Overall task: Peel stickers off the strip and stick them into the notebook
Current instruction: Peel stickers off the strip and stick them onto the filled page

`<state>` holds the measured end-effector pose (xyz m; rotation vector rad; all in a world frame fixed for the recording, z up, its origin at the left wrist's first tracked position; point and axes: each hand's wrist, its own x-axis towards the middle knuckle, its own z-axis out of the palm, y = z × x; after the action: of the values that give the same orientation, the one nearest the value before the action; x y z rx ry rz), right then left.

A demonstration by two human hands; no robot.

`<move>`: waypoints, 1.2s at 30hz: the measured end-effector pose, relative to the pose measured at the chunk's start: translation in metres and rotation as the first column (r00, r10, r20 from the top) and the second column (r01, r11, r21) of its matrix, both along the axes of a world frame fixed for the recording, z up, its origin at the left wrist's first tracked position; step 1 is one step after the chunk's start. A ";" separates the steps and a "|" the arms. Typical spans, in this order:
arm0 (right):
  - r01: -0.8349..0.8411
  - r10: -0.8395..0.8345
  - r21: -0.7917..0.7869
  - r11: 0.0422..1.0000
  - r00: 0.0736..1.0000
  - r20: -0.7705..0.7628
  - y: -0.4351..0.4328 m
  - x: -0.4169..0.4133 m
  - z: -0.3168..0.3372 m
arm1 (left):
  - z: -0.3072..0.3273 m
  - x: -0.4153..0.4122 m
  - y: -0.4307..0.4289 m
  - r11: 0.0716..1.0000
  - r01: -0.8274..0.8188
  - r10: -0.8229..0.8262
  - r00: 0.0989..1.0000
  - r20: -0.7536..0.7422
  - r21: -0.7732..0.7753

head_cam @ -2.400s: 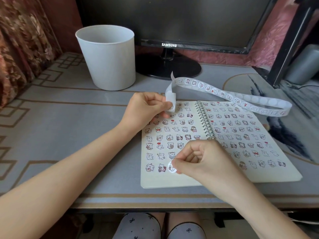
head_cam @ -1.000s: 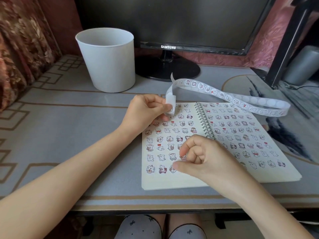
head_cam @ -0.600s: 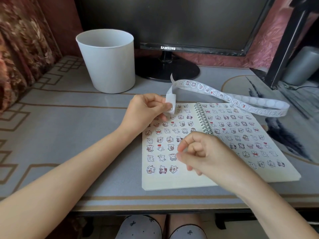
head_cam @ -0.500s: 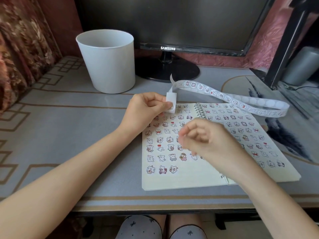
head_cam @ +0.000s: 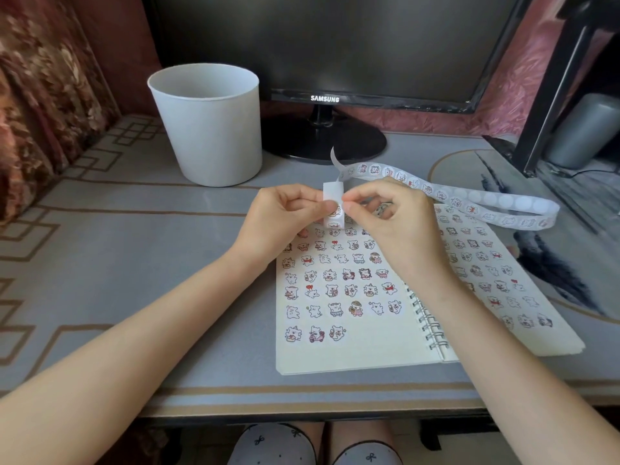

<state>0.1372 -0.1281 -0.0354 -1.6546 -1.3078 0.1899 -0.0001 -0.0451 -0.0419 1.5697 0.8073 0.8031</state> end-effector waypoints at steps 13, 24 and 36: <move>0.001 -0.002 0.006 1.000 0.997 0.073 0.001 -0.001 -0.003 | -0.002 0.002 0.001 0.998 0.035 -0.034 0.999 0.033 -0.046; -0.003 0.003 -0.064 0.998 1.000 -0.007 0.000 0.001 -0.001 | -0.001 0.002 -0.001 0.999 0.039 -0.039 0.999 0.006 -0.026; 0.023 -0.004 -0.054 0.998 0.942 0.336 -0.004 -0.003 -0.002 | -0.003 0.003 0.000 0.999 -0.014 0.012 0.998 -0.063 -0.032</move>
<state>0.1339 -0.1320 -0.0373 -1.7993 -1.5556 -0.0695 0.0031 -0.0452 -0.0444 1.5687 0.8727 0.7496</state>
